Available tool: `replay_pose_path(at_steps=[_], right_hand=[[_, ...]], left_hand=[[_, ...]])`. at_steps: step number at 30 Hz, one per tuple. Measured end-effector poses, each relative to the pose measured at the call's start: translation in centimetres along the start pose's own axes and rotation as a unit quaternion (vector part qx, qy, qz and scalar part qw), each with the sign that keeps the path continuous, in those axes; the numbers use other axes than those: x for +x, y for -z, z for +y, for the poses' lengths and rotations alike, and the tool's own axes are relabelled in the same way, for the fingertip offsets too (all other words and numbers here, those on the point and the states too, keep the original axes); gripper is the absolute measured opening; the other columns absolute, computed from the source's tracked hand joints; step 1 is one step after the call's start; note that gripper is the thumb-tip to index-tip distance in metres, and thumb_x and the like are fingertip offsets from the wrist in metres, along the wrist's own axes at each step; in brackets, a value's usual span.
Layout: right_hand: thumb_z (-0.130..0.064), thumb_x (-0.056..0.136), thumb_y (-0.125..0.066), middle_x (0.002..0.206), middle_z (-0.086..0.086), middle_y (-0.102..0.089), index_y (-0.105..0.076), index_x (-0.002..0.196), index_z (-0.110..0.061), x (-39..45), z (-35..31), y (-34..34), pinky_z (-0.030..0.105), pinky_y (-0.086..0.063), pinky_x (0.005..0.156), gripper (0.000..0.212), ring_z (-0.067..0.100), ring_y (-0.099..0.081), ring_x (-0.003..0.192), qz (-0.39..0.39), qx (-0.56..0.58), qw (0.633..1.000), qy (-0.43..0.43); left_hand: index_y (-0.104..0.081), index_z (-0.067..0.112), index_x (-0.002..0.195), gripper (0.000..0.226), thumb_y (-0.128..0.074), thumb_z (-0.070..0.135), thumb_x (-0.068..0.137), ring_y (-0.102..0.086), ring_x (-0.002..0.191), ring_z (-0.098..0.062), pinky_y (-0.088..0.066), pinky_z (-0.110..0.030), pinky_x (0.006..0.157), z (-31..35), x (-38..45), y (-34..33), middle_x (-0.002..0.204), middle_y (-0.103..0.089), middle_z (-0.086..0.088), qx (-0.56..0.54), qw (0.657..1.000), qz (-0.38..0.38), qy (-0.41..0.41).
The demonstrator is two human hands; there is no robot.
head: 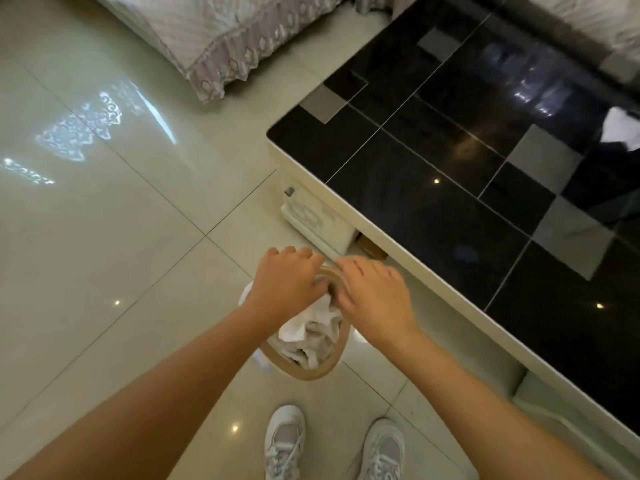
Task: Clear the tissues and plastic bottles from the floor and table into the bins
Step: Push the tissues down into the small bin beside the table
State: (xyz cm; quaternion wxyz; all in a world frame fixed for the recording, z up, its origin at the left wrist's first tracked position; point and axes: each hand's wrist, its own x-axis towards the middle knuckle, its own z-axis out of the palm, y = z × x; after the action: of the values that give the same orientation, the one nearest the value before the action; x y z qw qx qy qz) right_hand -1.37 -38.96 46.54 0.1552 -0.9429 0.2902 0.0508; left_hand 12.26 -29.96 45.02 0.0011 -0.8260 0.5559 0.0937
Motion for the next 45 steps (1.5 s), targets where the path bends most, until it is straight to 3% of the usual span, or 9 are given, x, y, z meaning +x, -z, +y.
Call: replay_pose_path(at_steps=[4,7,18,22,28,33,40,45], right_hand=[[-0.036,0.091,-0.05,0.125,-0.006,-0.057,-0.048,0.131,-0.026,-0.8,0.2,6.4,0.037,-0.042,0.094,0.041,0.019,-0.055,0.111,0.025,-0.007,0.999,-0.025],[-0.034,0.09,-0.051,0.119,-0.005,-0.059,-0.051,0.127,-0.025,-1.5,0.9,10.6,0.037,-0.043,0.09,0.038,0.019,-0.057,0.106,0.054,-0.024,0.997,-0.05],[-0.039,0.091,-0.053,0.125,-0.007,-0.059,-0.047,0.134,-0.026,-5.3,8.3,22.0,0.033,-0.044,0.091,0.045,0.014,-0.057,0.111,0.144,-0.042,0.978,-0.145],[-0.038,0.09,-0.055,0.123,-0.005,-0.061,-0.048,0.133,-0.024,-6.5,14.8,24.2,0.034,-0.045,0.09,0.046,0.016,-0.058,0.11,0.175,-0.047,0.966,-0.184],[-0.04,0.089,-0.056,0.125,0.001,-0.061,-0.051,0.132,-0.02,-8.0,25.7,26.2,0.041,-0.047,0.093,0.048,0.021,-0.059,0.112,0.177,-0.051,0.949,-0.256],[-0.046,0.093,-0.046,0.137,0.001,-0.052,-0.041,0.14,-0.023,-9.3,32.8,28.2,0.04,-0.039,0.103,0.053,0.02,-0.05,0.126,0.144,-0.066,0.942,-0.297],[-0.046,0.095,-0.042,0.141,0.003,-0.048,-0.037,0.143,-0.022,-9.1,38.8,28.8,0.041,-0.037,0.104,0.054,0.022,-0.046,0.129,0.129,-0.056,0.942,-0.306],[-0.045,0.097,-0.038,0.143,0.002,-0.045,-0.031,0.145,-0.022,-6.9,41.9,28.1,0.04,-0.034,0.106,0.055,0.021,-0.043,0.13,0.103,-0.044,0.94,-0.321]], left_hand=[[-0.051,0.03,0.128,0.047,-0.042,0.057,0.09,-0.059,0.102,-0.016,-0.041,-0.031,0.083,1.4,1.4,6.5,0.119,-0.062,0.006,-0.013,1.0,0.014,-0.018],[-0.052,0.029,0.127,0.045,-0.044,0.054,0.091,-0.058,0.106,-0.017,-0.044,-0.036,0.091,2.8,2.4,11.0,0.122,-0.062,0.005,-0.012,0.999,0.038,-0.029],[-0.054,0.03,0.128,0.046,-0.053,0.052,0.087,-0.064,0.092,-0.014,-0.048,-0.032,0.075,12.1,8.4,21.0,0.108,-0.066,0.007,-0.006,0.988,0.084,-0.133],[-0.06,0.026,0.121,0.045,-0.061,0.048,0.082,-0.066,0.084,-0.014,-0.05,-0.032,0.069,17.9,12.4,21.7,0.1,-0.069,0.006,0.008,0.981,0.106,-0.162],[-0.044,0.028,0.136,0.05,-0.048,0.049,0.091,-0.057,0.111,-0.014,-0.044,-0.031,0.088,28.0,18.8,21.4,0.129,-0.056,0.007,0.015,0.978,0.093,-0.186],[-0.05,0.025,0.132,0.05,-0.051,0.049,0.088,-0.058,0.111,-0.018,-0.046,-0.033,0.086,35.1,23.5,21.0,0.127,-0.059,0.003,0.024,0.974,0.085,-0.207],[-0.029,0.027,0.145,0.057,-0.04,0.051,0.094,-0.045,0.126,-0.018,-0.039,-0.034,0.099,40.6,28.5,19.9,0.142,-0.043,0.004,0.044,0.968,0.067,-0.236],[-0.028,0.025,0.146,0.056,-0.04,0.048,0.096,-0.042,0.129,-0.019,-0.037,-0.034,0.1,42.8,32.2,18.8,0.144,-0.041,0.002,0.047,0.969,0.047,-0.237]])
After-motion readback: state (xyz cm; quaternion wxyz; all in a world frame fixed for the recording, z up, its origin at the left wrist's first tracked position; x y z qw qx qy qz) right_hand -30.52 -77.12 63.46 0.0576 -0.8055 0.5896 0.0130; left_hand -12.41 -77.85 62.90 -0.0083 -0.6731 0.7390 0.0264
